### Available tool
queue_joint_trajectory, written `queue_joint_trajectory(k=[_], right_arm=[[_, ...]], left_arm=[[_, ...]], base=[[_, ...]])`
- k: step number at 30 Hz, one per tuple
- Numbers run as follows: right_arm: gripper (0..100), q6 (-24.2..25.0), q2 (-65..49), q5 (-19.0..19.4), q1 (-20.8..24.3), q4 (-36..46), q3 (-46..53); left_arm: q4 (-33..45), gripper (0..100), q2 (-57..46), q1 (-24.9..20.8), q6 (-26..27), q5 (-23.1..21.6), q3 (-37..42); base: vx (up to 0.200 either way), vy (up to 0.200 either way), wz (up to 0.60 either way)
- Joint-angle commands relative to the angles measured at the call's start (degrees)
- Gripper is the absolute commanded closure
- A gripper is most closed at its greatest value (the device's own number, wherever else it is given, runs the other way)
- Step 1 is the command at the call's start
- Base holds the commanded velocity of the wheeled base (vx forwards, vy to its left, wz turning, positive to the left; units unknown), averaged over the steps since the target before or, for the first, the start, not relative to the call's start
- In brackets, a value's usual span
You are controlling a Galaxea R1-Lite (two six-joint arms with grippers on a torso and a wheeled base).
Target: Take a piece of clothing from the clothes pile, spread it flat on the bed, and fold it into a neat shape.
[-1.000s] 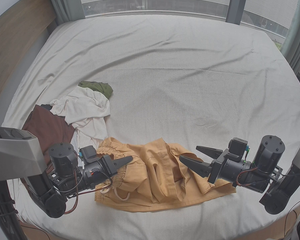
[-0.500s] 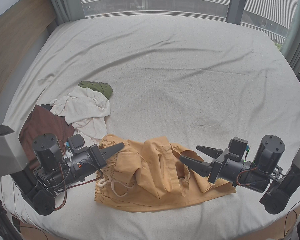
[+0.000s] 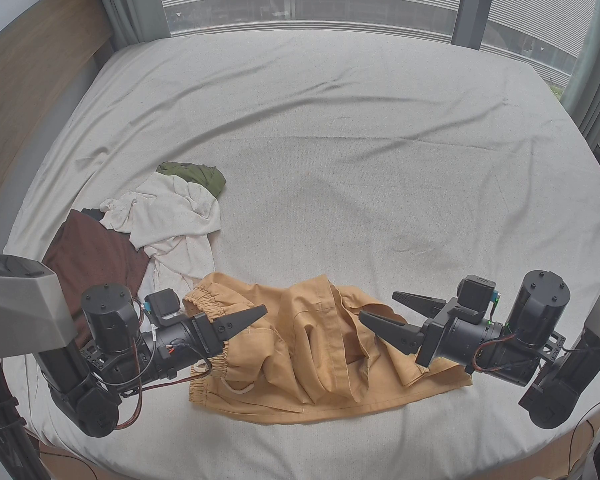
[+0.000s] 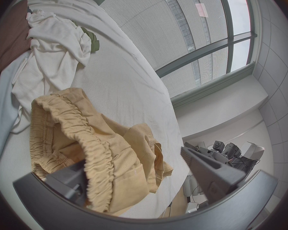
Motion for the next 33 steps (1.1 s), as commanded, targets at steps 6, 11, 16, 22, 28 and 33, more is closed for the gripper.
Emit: queue_joint_trajectory(k=[6,11,16,22,28,33], right_arm=[[0,0.0,0.1,0.0,0.0,0.0,0.0],[0,0.0,0.1,0.0,0.0,0.0,0.0],[0,0.0,0.2,0.0,0.0,0.0,0.1],[0,0.0,0.3,0.0,0.0,0.0,0.2],[0,0.1,2.1,0.1,0.2,0.0,0.3],[0,0.1,4.0,0.3,0.6,0.0,0.4]], left_arm=[[0.0,0,0.9,-0.5,0.1,0.2,0.1],[0.0,0,1.6,-0.2,0.1,0.4,-0.3],[-0.1,100,1.4,-0.2,0.1,0.4,-0.3],[-0.1,100,1.4,-0.1,0.2,0.4,-0.4],[-0.2,100,0.6,0.4,0.2,0.4,-0.7],[-0.2,100,-0.7,0.7,0.4,0.4,-0.7]], base=[[0.000,0.000,0.00],[0.000,0.000,0.00],[0.000,0.000,0.00],[0.000,0.000,0.00],[0.000,0.000,0.00],[0.000,0.000,0.00]])
